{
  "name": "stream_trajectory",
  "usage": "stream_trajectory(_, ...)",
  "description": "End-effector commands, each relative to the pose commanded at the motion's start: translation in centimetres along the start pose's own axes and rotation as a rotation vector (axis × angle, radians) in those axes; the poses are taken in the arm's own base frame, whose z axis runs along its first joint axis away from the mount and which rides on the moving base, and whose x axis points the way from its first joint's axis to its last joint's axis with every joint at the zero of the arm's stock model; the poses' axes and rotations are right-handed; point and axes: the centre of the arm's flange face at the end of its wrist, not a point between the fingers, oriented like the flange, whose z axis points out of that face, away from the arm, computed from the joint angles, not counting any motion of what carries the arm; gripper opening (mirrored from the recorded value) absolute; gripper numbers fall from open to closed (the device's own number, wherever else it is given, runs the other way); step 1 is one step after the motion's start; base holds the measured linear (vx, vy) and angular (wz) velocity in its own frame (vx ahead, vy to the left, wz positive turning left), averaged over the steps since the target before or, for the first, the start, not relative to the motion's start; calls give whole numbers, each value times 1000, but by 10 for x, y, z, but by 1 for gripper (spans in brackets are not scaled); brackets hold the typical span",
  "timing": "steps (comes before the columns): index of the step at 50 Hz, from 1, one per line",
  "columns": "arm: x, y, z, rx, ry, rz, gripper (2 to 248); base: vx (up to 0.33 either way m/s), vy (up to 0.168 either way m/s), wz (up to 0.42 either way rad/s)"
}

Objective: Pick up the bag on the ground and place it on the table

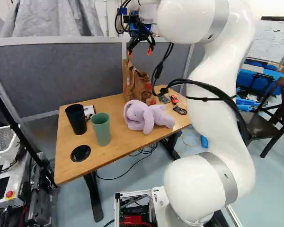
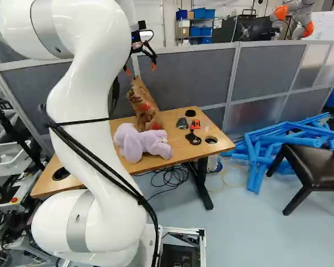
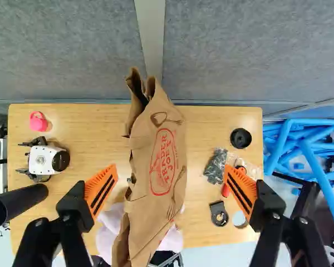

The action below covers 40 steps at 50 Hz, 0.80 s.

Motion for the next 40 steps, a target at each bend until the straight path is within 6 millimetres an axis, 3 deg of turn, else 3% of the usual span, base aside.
stream_trajectory(24,0,0,0,0,0,0,247,-9,-1,6)
stream_trajectory(40,0,0,0,0,0,0,247,-93,-5,-2)
